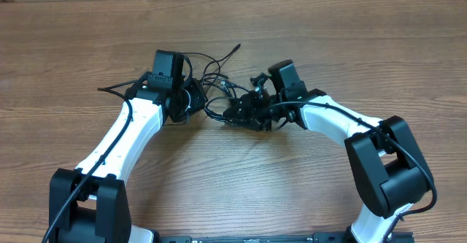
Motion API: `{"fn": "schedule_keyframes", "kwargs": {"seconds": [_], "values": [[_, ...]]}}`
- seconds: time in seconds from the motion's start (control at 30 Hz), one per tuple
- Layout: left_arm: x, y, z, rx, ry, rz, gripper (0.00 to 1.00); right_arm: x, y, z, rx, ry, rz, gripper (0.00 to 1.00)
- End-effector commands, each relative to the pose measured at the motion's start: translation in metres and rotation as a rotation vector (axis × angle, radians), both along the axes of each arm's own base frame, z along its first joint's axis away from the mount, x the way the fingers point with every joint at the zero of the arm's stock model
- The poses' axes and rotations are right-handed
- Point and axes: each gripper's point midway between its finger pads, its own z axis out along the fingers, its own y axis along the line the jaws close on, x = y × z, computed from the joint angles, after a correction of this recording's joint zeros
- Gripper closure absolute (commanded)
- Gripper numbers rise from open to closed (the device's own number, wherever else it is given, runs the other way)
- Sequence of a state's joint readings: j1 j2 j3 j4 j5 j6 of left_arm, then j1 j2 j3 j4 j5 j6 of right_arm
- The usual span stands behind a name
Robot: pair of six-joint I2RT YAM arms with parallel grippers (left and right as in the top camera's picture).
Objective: Untangle cables
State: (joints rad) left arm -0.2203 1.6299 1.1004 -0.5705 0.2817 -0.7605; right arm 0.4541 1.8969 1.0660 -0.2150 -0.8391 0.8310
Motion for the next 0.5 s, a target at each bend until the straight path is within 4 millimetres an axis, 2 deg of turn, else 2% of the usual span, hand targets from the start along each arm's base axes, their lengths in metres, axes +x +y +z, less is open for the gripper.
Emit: {"fn": "schedule_keyframes", "kwargs": {"seconds": [0.0, 0.03, 0.13, 0.17, 0.37, 0.47], "values": [[0.004, -0.019, 0.019, -0.135, -0.044, -0.071, 0.96, 0.013, -0.006, -0.008, -0.136, -0.060, -0.104, 0.60], [0.004, -0.026, 0.024, -0.176, -0.054, -0.098, 0.96, 0.016, -0.007, -0.010, -0.155, -0.070, -0.117, 0.63], [0.004, -0.036, 0.036, -0.269, -0.068, -0.139, 0.96, 0.022, -0.012, -0.017, -0.209, -0.086, -0.162, 0.89], [0.004, -0.038, 0.039, -0.295, -0.073, -0.153, 0.96, 0.024, -0.015, -0.019, -0.231, -0.092, -0.177, 0.95], [-0.001, -0.043, 0.071, -0.484, -0.119, -0.254, 0.96, 0.030, -0.037, -0.035, -0.364, -0.101, -0.246, 0.96], [-0.003, -0.040, 0.081, -0.518, -0.158, -0.299, 0.96, 0.029, -0.036, -0.034, -0.354, -0.099, -0.237, 0.96]]}}
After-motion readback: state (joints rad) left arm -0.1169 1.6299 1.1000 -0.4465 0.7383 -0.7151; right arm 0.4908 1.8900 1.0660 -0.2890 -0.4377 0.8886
